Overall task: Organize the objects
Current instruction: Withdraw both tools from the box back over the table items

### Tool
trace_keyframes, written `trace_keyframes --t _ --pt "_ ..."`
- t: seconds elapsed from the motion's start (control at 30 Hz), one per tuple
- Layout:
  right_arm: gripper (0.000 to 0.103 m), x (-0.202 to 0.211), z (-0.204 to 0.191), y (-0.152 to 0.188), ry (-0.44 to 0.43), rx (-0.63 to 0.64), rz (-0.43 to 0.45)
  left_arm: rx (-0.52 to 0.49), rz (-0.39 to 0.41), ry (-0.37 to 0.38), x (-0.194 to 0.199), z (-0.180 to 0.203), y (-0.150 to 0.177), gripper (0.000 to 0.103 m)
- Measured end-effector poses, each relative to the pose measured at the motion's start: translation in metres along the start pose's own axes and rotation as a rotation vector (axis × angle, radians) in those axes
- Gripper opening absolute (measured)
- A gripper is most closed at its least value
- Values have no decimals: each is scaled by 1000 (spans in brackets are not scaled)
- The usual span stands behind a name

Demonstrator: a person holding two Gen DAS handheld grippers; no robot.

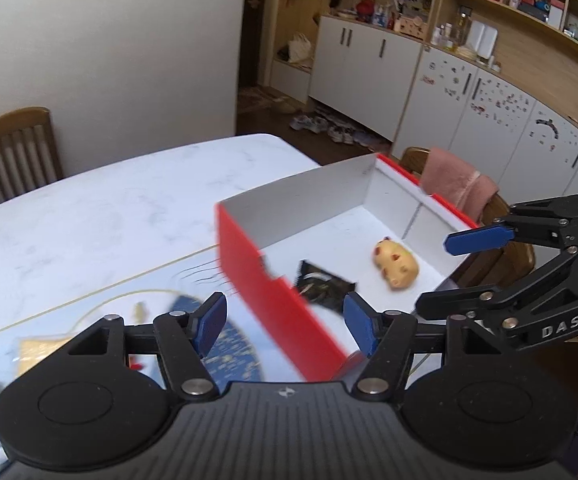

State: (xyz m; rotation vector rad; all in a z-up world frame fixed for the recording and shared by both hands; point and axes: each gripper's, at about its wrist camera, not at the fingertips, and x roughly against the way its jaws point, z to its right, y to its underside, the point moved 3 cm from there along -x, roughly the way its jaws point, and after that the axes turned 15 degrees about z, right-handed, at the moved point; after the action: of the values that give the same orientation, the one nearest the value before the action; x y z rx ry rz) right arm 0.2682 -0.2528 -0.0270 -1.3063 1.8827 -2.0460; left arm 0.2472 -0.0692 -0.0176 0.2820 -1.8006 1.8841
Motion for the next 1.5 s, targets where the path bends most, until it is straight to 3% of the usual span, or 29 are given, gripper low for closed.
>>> trace_keyframes --t 0.23,0.43,0.5,0.67,0.8,0.93,1.13,1.5 --pt "87 -4 -50 2 -24 -2 15 26 28 -75 42 -43 18 79" --pt "96 -13 -89 4 -33 2 14 80 47 -128 73 -86 36 81" --pt "98 -16 -100 4 -39 2 10 89 49 -150 81 -100 43 86" --pt "99 -29 -128 7 -47 -6 -1 100 51 -211 97 -137 59 87" --pt "99 -42 -148 11 -38 -7 -8 140 57 -249 108 -172 72 101" --pt "99 -55 -166 14 -27 3 -6 149 71 -322 118 -204 80 103" --pt "99 -79 -188 20 -7 30 -18 168 66 -361 118 -245 85 103" --pt "98 -132 -202 49 39 76 -87 138 3 -441 79 -289 103 103"
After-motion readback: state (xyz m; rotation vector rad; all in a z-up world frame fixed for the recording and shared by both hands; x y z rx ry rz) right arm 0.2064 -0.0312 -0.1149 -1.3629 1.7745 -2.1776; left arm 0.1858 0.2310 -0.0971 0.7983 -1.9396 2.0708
